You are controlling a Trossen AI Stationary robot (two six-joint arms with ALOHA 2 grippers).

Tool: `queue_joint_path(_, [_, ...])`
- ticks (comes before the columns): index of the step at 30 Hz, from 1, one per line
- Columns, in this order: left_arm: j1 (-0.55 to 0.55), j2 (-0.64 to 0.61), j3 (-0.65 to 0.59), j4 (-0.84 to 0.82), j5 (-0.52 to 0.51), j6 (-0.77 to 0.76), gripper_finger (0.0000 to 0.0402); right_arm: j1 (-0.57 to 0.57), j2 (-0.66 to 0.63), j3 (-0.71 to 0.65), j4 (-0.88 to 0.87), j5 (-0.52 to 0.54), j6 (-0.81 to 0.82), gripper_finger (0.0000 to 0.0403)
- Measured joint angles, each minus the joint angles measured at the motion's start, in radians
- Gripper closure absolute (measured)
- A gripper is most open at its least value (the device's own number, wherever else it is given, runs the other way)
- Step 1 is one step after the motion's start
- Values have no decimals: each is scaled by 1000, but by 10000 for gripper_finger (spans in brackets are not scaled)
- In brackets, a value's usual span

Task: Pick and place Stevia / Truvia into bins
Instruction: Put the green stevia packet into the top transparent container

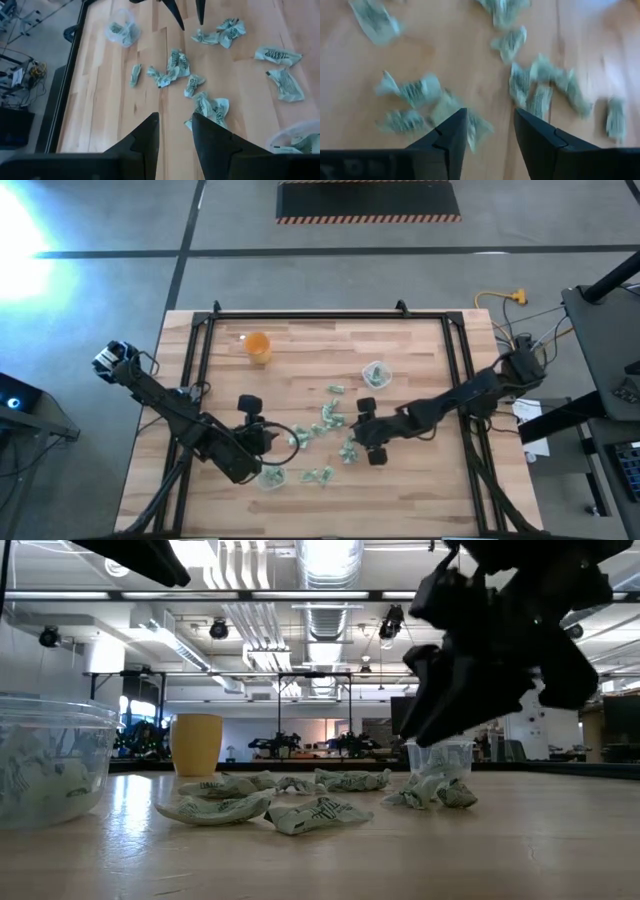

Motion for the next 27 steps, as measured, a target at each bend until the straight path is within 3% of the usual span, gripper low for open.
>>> queue_joint_path(27, [0,3,-1,1,3,-2,302,-39,74,12,-27,-74,79,277])
